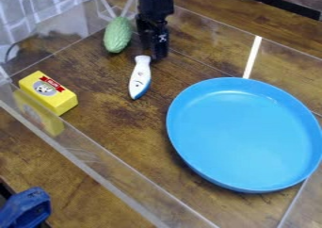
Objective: Remove the white object from inside the blue tray and put it on the table
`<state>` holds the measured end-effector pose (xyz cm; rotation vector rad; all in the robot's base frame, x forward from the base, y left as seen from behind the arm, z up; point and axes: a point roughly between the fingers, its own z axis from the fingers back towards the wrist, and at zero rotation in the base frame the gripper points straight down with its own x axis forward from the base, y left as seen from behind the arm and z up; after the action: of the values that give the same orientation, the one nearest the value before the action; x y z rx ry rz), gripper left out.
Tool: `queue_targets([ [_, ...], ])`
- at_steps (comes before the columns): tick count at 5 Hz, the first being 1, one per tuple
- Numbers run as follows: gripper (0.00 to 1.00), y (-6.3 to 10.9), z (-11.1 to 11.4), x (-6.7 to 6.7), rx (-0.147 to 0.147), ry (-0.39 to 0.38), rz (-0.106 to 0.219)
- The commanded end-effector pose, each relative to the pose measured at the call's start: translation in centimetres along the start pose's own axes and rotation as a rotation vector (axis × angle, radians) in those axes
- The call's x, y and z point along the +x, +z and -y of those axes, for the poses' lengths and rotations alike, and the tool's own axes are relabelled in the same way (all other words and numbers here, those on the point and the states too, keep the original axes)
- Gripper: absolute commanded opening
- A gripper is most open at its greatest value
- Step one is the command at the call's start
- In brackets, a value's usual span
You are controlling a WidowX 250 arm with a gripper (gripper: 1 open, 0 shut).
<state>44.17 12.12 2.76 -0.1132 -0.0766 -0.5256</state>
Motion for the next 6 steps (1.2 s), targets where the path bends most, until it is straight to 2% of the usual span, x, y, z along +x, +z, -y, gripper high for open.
queue_targets([
  [1,1.0,2.9,-1.6,-0.9,0.053,0.019,0.046],
  [4,1.0,3.6,-2.5,-1.4,0.047,-0.013,0.058],
  [6,1.0,2.4,-4.2,-2.0,0.04,-0.049,0.057],
])
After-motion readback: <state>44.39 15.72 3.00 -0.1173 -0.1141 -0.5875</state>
